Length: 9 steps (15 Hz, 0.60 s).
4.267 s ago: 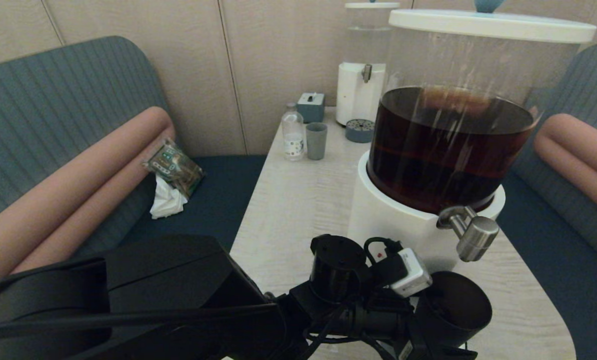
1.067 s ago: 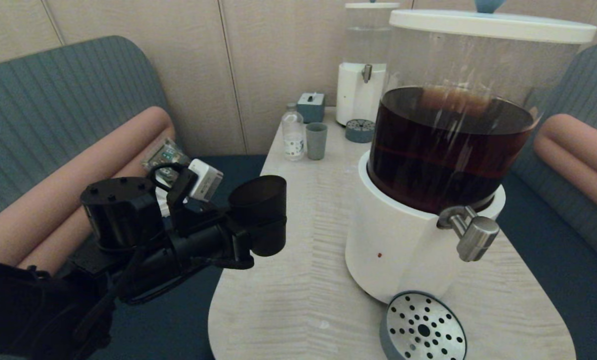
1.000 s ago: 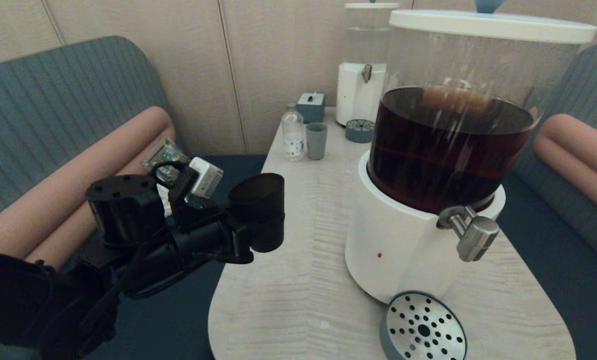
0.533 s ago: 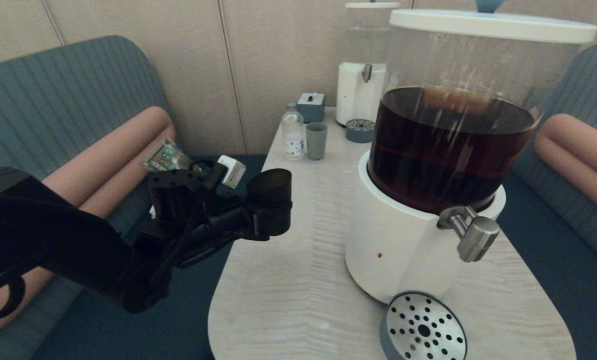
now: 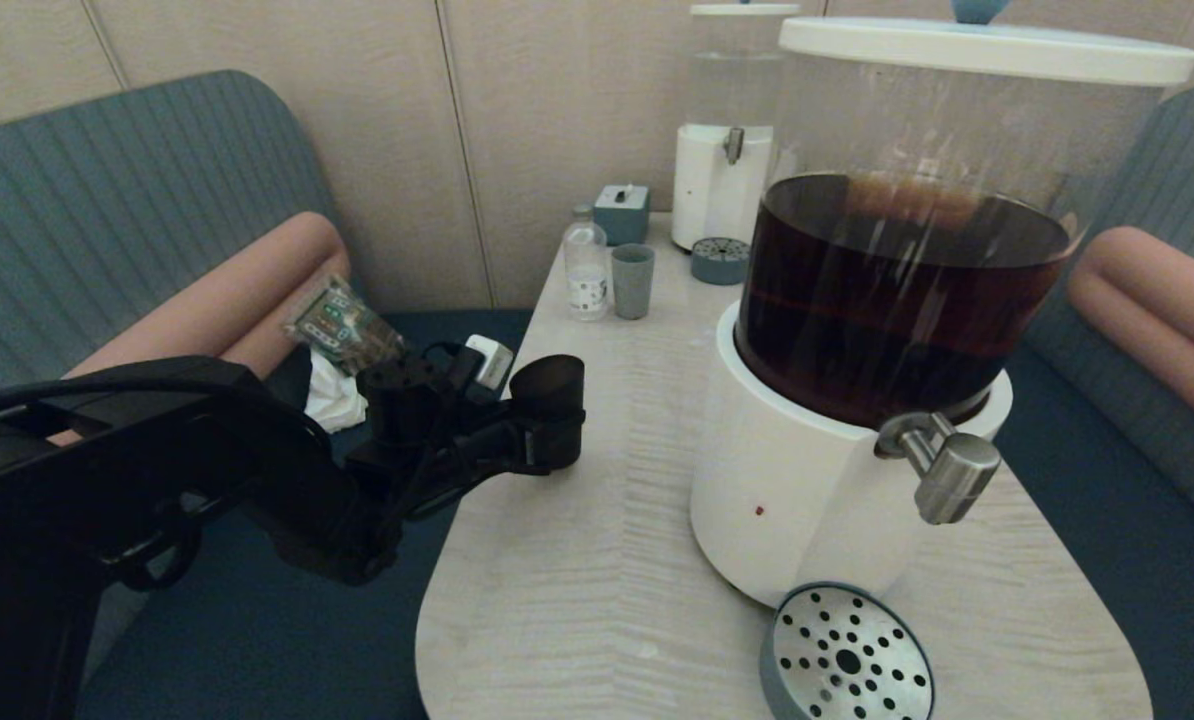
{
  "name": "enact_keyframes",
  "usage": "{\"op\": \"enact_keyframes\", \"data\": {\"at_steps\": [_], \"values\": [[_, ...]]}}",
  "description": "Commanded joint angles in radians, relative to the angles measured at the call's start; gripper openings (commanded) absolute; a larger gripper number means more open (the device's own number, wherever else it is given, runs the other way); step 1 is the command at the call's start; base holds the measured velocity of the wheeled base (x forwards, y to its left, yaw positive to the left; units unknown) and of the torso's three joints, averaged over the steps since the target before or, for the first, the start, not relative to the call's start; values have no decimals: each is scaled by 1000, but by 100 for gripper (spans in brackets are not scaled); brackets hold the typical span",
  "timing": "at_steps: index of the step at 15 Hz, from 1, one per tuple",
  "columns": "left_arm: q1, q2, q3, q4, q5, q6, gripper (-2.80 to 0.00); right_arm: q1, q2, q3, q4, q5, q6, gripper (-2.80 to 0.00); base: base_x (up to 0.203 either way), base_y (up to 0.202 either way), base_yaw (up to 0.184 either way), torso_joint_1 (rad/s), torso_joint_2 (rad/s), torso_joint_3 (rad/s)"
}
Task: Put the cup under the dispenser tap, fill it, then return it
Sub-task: Place the cup next to the water dispenser
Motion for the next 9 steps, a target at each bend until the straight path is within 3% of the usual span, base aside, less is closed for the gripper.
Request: {"op": "enact_keyframes", "data": {"at_steps": [1,9], "values": [[6,48,-20,-6,-2,0,-280,0,-5,8,-1,1,0,-280,0,0,0,0,0,0],[5,61,-21,-4,-5,-1,-280,0,-5,8,-1,1,0,-280,0,0,0,0,0,0]]}}
